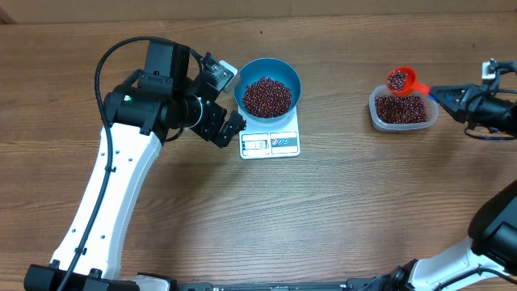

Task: Scoop item into bowl and weigh 150g on scale
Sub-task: 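Scoop red beans from the tub with the right gripper, then carry the filled scoop left over the teal bowl with the right gripper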

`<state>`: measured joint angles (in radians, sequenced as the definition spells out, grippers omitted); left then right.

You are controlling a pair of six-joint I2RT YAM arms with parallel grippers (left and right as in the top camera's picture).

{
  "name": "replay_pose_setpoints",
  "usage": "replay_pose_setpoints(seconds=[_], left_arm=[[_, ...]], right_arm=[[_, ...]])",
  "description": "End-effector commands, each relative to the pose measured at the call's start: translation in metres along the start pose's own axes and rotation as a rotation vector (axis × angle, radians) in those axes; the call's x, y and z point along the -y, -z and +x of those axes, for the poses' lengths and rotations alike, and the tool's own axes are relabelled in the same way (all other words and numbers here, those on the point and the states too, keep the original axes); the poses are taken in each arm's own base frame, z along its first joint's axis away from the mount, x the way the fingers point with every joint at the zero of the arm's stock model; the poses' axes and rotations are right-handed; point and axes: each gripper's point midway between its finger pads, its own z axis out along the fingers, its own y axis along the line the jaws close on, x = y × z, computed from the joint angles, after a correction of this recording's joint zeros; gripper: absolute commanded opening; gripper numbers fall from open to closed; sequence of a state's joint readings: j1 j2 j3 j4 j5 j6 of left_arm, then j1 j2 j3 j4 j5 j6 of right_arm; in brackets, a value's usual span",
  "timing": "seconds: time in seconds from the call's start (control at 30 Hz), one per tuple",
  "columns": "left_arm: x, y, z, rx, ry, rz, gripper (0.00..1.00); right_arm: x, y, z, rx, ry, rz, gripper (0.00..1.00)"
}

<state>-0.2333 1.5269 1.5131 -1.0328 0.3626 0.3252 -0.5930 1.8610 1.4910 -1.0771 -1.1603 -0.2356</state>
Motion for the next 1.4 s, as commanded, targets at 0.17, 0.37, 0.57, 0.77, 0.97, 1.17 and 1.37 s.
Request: replay_pose_setpoints(seconds=[0.17, 0.37, 0.57, 0.77, 0.97, 1.17, 1.37], left_arm=[[0.000, 0.007, 0.001, 0.010, -0.021, -0.013, 1.00], [0.000, 0.007, 0.001, 0.010, -0.021, -0.014, 1.00], [0.000, 0.007, 0.001, 0.010, -0.021, -0.013, 1.00], [0.000, 0.007, 0.001, 0.010, -0.021, -0.013, 1.00], [0.000, 0.006, 0.001, 0.009, -0.020, -0.013, 1.00], [0.000, 0.007, 0.001, 0.010, -0.021, -0.013, 1.00], [0.000, 0.006, 0.001, 0.010, -0.021, -0.013, 1.00]], right_arm=[[-0.035, -0.042, 0.019, -0.107, 0.036, -0.109, 0.04], [-0.058, -0.069, 0.031, -0.176, 0.023, -0.165, 0.04], [-0.078, -0.096, 0.038, -0.228, 0.019, -0.188, 0.04], [-0.108, -0.118, 0.046, -0.282, 0.089, -0.207, 0.04], [-0.128, -0.144, 0.054, -0.322, 0.157, -0.120, 0.04], [-0.145, -0.168, 0.068, -0.353, 0.238, -0.048, 0.04], [-0.160, -0.189, 0.082, -0.370, 0.336, 0.016, 0.04]])
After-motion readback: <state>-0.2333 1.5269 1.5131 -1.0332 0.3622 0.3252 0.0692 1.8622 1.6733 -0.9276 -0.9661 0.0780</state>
